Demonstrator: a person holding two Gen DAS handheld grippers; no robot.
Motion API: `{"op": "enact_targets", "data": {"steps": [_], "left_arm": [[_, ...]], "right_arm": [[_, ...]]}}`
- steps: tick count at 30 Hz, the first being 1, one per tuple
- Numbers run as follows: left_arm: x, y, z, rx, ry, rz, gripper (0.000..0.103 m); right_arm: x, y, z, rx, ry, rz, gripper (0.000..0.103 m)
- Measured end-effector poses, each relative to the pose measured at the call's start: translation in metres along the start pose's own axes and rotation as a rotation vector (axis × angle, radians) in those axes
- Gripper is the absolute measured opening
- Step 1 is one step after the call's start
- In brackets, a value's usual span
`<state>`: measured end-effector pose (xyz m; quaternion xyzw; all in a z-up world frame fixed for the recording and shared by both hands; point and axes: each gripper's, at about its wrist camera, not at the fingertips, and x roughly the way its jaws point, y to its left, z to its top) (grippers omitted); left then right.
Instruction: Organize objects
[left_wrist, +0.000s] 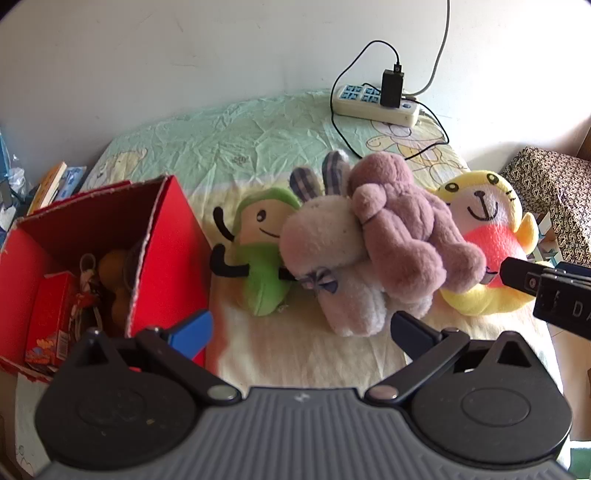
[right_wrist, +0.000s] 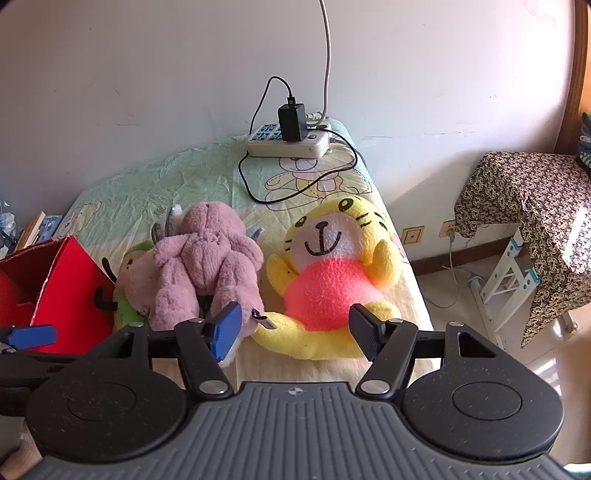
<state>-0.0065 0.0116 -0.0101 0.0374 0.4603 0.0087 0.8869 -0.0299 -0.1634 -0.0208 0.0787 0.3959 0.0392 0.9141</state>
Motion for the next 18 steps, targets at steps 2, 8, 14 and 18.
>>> {"op": "enact_targets", "data": {"steps": [2, 8, 14, 18], "left_arm": [[-0.002, 0.002, 0.004, 0.011, -0.008, -0.011, 0.102], [-0.004, 0.014, 0.017, 0.023, -0.031, -0.130, 0.099], [-0.005, -0.001, 0.032, 0.059, -0.063, -0.215, 0.096], [0.001, -0.011, 0.040, 0.075, -0.060, -0.294, 0.093]], "right_arm": [[-0.001, 0.000, 0.003, 0.008, -0.007, 0.026, 0.066], [0.008, 0.001, 0.017, 0.032, -0.005, 0.148, 0.058], [0.037, -0.008, 0.031, 0.097, 0.053, 0.245, 0.056], [0.053, -0.013, 0.040, 0.118, 0.082, 0.293, 0.055]]}}
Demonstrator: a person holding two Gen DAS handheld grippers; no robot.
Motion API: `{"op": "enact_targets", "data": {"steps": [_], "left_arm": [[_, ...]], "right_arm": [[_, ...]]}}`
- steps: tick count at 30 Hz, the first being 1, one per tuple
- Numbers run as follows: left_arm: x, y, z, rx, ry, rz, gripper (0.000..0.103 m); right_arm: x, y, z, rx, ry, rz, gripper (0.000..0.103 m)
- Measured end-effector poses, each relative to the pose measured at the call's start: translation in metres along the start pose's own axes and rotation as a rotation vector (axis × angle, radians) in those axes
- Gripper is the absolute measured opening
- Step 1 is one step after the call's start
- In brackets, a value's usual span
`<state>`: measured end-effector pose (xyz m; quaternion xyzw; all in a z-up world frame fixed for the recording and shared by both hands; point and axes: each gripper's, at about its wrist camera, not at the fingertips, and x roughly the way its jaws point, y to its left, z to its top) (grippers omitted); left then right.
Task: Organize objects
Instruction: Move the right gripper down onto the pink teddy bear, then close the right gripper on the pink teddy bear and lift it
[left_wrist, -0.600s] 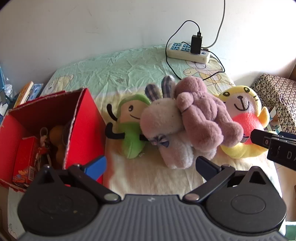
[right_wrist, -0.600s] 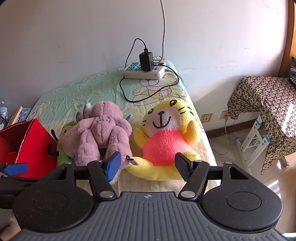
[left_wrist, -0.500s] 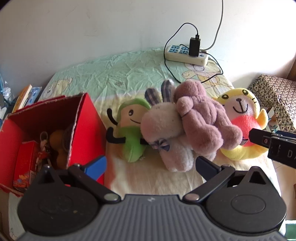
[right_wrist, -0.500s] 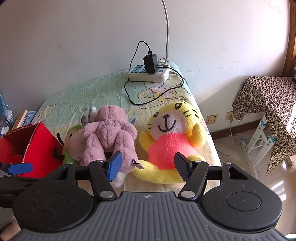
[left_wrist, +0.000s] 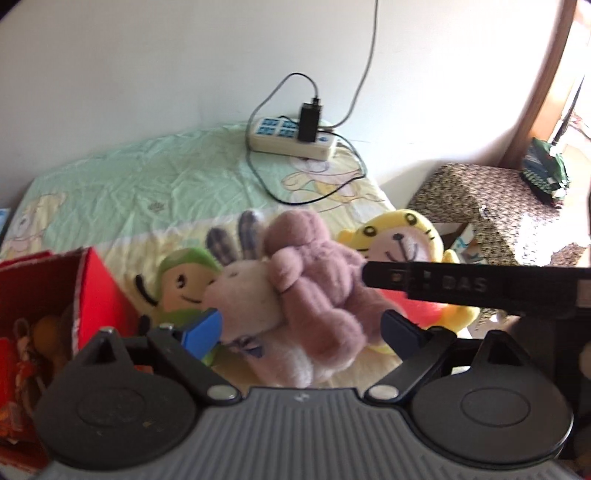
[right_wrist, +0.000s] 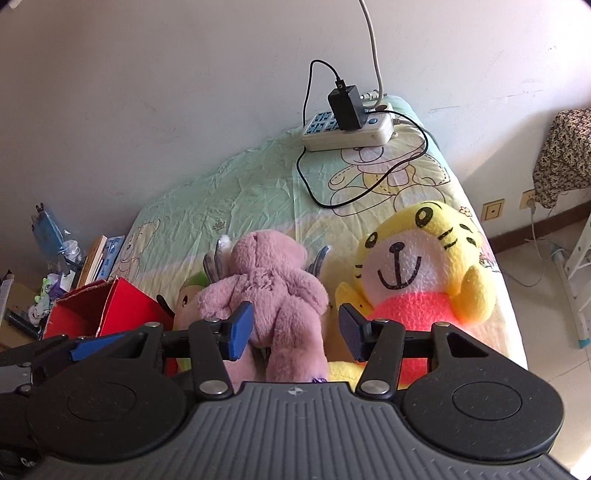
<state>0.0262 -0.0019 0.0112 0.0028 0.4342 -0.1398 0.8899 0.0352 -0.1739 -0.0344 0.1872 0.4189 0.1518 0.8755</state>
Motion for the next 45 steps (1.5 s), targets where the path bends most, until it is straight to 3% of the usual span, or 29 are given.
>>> {"op": "enact_targets", "data": {"steps": [5, 10, 17, 19, 21, 27, 29, 35, 45], "left_arm": [[0.025, 0.003, 0.006, -0.034, 0.054, -0.047, 0.092], [0.047, 0.008, 0.008, -0.064, 0.108, -0.080, 0.083], [0.056, 0.010, 0.014, -0.048, 0.100, -0.083, 0.080], [0.057, 0.010, 0.014, -0.036, 0.099, -0.072, 0.077], [0.055, 0.008, 0.014, -0.018, 0.096, -0.067, 0.062], [0.050, 0.003, 0.009, 0.034, 0.087, -0.010, 0.047], [0.045, 0.001, 0.006, 0.053, 0.074, 0.008, 0.046], [0.025, -0.010, -0.005, 0.106, 0.040, 0.020, 0.045], [-0.019, -0.021, -0.024, 0.132, -0.040, 0.055, 0.045]], "right_arm": [[0.019, -0.011, 0.009, 0.037, 0.043, 0.057, 0.056], [0.036, -0.021, 0.014, 0.072, 0.056, 0.100, 0.061], [0.052, -0.028, 0.017, 0.111, 0.082, 0.198, 0.063], [0.053, -0.025, 0.015, 0.093, 0.083, 0.206, 0.059], [0.050, -0.022, 0.013, 0.070, 0.078, 0.209, 0.056], [0.031, -0.020, 0.005, 0.026, 0.045, 0.192, 0.038], [0.025, -0.021, 0.001, 0.025, 0.047, 0.191, 0.028], [0.006, -0.016, -0.012, 0.026, 0.027, 0.189, 0.027], [-0.031, 0.021, -0.032, -0.123, -0.044, 0.162, 0.027]]}}
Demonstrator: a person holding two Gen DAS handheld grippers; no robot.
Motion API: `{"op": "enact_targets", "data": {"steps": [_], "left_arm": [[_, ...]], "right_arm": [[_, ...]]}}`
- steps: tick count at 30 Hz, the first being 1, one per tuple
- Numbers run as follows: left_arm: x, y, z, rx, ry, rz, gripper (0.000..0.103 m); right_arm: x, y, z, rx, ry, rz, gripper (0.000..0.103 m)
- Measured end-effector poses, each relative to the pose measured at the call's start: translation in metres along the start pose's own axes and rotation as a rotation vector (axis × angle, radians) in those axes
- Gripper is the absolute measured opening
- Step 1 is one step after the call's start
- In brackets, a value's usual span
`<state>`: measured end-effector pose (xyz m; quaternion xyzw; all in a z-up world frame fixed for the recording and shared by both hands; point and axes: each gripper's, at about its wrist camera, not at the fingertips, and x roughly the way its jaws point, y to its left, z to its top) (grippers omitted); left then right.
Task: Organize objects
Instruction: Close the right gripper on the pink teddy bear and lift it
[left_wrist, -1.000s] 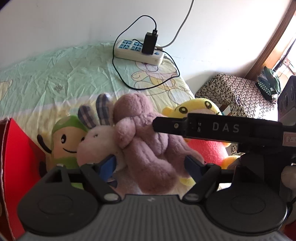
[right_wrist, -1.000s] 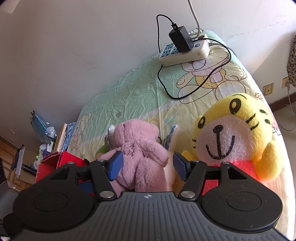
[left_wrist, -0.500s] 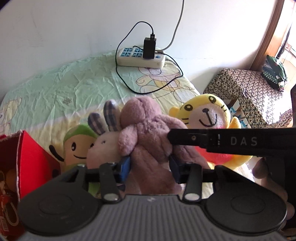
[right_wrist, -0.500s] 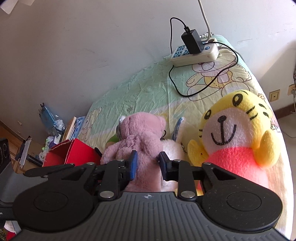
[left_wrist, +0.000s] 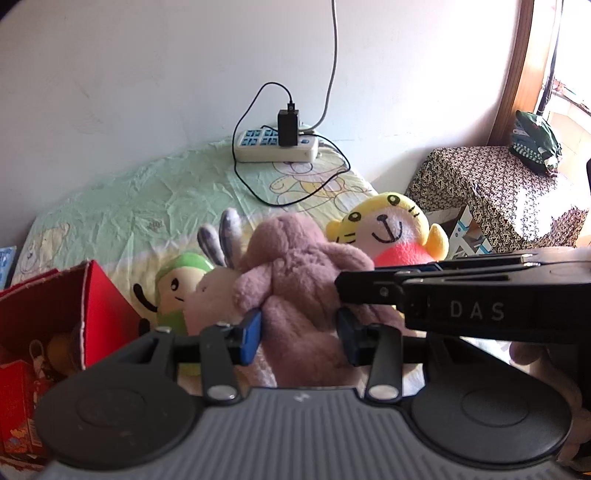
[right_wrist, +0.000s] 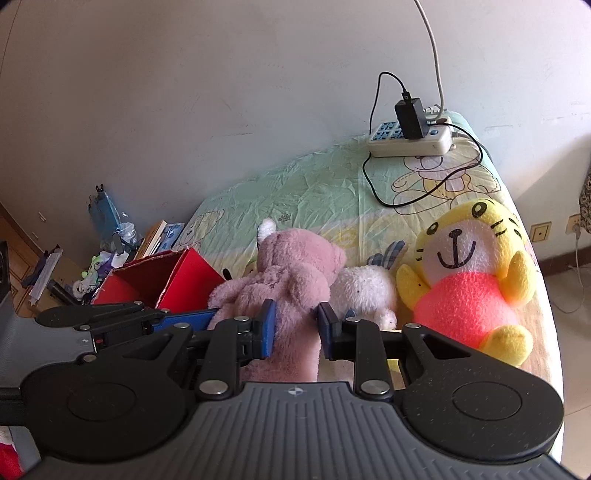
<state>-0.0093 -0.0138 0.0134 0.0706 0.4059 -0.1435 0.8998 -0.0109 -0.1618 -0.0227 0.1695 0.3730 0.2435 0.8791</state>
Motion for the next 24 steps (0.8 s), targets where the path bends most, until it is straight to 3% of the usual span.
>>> {"op": "enact_targets", "data": {"steps": [7, 8, 9, 13, 17, 23, 24], "left_arm": [[-0.034, 0.013, -0.013, -0.027, -0.061, 0.026, 0.042], [-0.040, 0.015, -0.014, -0.026, -0.072, 0.020, 0.037], [-0.044, 0.017, -0.015, -0.024, -0.078, 0.002, 0.030], [-0.042, 0.032, -0.020, -0.018, -0.097, -0.009, 0.030], [-0.026, 0.057, -0.033, -0.031, -0.049, -0.093, 0.029], [-0.020, 0.080, -0.045, -0.014, -0.044, -0.207, 0.030], [-0.019, 0.084, -0.048, -0.016, -0.047, -0.221, 0.036]], "right_arm": [[-0.007, 0.035, -0.002, -0.082, -0.040, 0.044, 0.025], [-0.007, 0.042, -0.003, -0.097, -0.048, 0.049, 0.024], [-0.008, 0.050, -0.003, -0.116, -0.057, 0.046, 0.024], [0.007, 0.070, -0.007, -0.152, -0.069, -0.024, 0.022], [0.018, 0.062, -0.020, 0.029, -0.058, -0.033, 0.017], [0.017, 0.075, -0.034, 0.095, -0.088, -0.094, 0.016], [0.014, 0.075, -0.036, 0.116, -0.105, -0.104, 0.016]]}}
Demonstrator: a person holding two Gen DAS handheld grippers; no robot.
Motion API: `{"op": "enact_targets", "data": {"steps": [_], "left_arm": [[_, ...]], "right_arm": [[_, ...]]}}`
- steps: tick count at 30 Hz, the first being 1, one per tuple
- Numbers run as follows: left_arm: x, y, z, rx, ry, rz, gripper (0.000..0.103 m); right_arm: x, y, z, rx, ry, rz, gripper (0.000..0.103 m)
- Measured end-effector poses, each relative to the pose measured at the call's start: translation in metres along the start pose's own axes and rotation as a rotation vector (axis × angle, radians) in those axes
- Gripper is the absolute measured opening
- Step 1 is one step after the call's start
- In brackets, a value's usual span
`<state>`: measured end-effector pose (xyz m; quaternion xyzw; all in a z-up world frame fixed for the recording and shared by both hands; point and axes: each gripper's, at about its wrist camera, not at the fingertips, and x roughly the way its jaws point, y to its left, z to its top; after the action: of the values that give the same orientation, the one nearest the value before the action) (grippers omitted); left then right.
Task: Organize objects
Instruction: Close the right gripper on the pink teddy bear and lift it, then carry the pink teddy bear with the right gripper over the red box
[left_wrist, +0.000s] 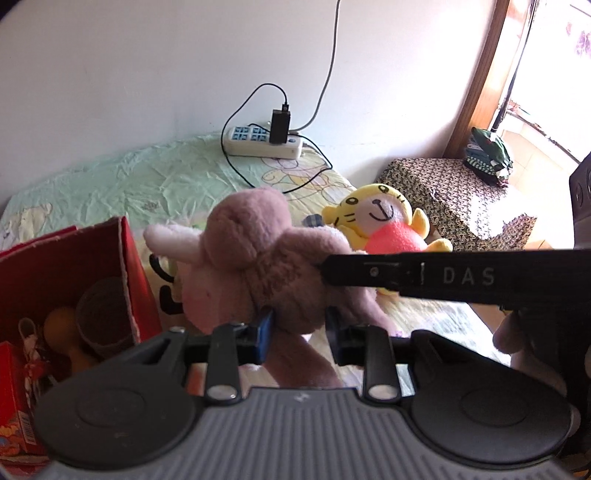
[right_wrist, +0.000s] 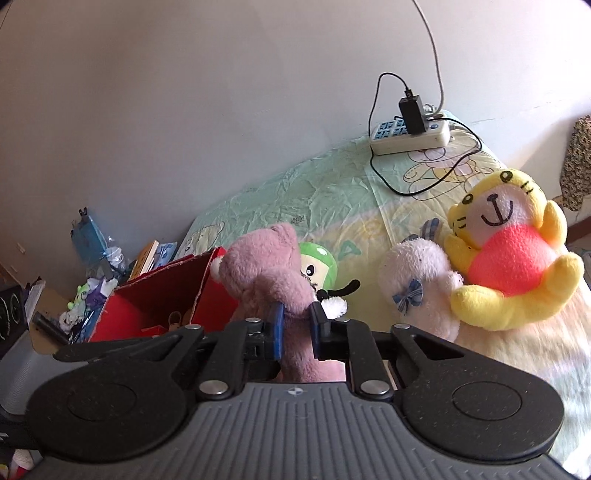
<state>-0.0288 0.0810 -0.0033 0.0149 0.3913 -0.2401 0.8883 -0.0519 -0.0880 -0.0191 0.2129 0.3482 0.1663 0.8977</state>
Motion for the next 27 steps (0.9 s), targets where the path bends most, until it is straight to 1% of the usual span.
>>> {"op": "enact_targets", "data": {"steps": [1, 3, 5, 6, 7, 10, 12, 14, 16, 17, 19, 20, 22, 24, 26, 27], "left_arm": [[-0.001, 0.003, -0.003, 0.000, -0.003, -0.014, 0.040], [0.000, 0.008, -0.007, -0.002, 0.003, -0.052, 0.058], [0.005, 0.008, -0.009, 0.004, -0.002, -0.079, 0.069], [0.009, 0.006, -0.010, 0.008, -0.007, -0.076, 0.072], [0.015, 0.005, -0.009, 0.013, -0.004, -0.081, 0.072], [0.034, 0.004, -0.008, -0.022, 0.037, -0.156, 0.072], [0.039, 0.000, -0.007, -0.047, 0.038, -0.195, 0.066], [0.039, -0.009, -0.005, -0.049, 0.021, -0.220, 0.061], [0.035, -0.025, -0.003, -0.019, -0.005, -0.224, 0.061], [0.033, -0.032, -0.002, -0.003, -0.018, -0.224, 0.060], [0.028, -0.046, 0.002, 0.019, -0.043, -0.231, 0.057], [0.026, -0.051, 0.003, 0.028, -0.056, -0.222, 0.056], [0.027, -0.059, 0.002, 0.048, -0.062, -0.197, 0.056], [0.034, -0.060, -0.002, 0.056, -0.038, -0.196, 0.056], [0.045, -0.059, -0.012, 0.060, 0.004, -0.172, 0.056], [0.049, -0.059, -0.016, 0.067, 0.026, -0.168, 0.056]], "right_arm": [[-0.002, -0.001, -0.001, 0.017, -0.009, -0.011, 0.015], [-0.005, -0.006, -0.002, 0.061, -0.016, -0.019, 0.015], [-0.009, -0.009, -0.004, 0.090, -0.021, -0.031, 0.015], [-0.011, -0.011, -0.005, 0.099, -0.023, -0.032, 0.014], [-0.014, -0.013, -0.005, 0.108, -0.024, -0.028, 0.014], [-0.022, -0.020, -0.004, 0.117, -0.034, -0.032, 0.013], [-0.028, -0.025, -0.004, 0.114, -0.037, -0.034, 0.012], [-0.034, -0.028, -0.003, 0.106, -0.045, -0.019, 0.010], [-0.041, -0.030, -0.001, 0.094, -0.055, -0.001, 0.007], [-0.044, -0.031, 0.001, 0.090, -0.059, 0.010, 0.000], [-0.048, -0.033, 0.004, 0.077, -0.062, 0.028, 0.000], [-0.047, -0.033, 0.005, 0.064, -0.059, 0.024, 0.000], [-0.039, -0.035, 0.004, 0.026, -0.035, -0.026, 0.000], [-0.029, -0.053, 0.000, 0.033, -0.020, -0.043, 0.002], [-0.022, -0.072, -0.004, 0.059, 0.006, -0.051, 0.015], [-0.020, -0.082, -0.006, 0.071, 0.033, -0.045, 0.018]]}}
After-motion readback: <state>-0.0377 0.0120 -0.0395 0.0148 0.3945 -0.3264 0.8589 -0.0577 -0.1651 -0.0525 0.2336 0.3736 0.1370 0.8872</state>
